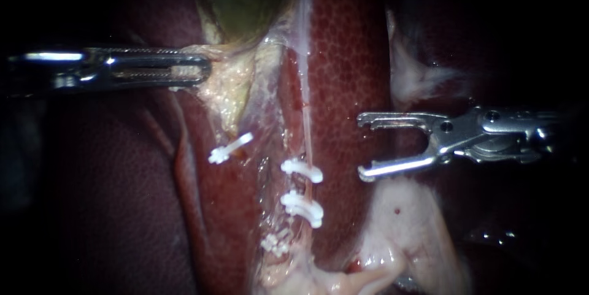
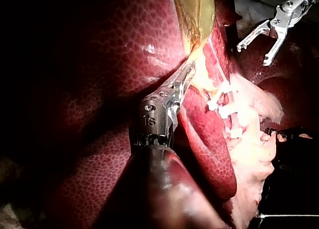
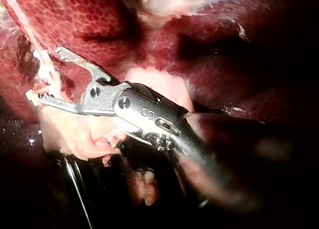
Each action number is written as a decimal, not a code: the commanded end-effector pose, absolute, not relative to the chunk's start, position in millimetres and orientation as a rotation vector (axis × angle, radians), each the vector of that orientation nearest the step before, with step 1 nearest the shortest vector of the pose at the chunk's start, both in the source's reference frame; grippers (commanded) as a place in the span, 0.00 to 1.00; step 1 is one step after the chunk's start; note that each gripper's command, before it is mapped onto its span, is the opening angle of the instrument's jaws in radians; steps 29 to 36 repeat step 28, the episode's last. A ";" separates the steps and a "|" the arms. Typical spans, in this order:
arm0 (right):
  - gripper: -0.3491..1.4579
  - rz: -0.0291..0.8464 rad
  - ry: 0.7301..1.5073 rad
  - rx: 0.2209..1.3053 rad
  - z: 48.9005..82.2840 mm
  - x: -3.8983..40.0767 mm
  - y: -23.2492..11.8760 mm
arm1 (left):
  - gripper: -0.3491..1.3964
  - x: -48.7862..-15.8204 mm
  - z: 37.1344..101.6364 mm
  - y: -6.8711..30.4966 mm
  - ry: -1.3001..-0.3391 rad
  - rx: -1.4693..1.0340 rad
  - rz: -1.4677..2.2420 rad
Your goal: Going back third clip right tube
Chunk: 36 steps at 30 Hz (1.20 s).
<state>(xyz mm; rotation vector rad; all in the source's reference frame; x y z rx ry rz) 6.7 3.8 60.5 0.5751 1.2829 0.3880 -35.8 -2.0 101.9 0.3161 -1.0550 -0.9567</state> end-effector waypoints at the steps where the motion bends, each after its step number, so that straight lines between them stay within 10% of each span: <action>1: 0.52 0.388 1.283 0.575 60.6 6.7 3.8 | 0.15 -36.1 102.3 -2.2 -1.049 0.316 -0.947; 36: 0.52 0.352 1.295 0.581 60.5 7.0 3.8 | 0.16 -38.9 104.2 -3.6 -1.036 0.340 -0.933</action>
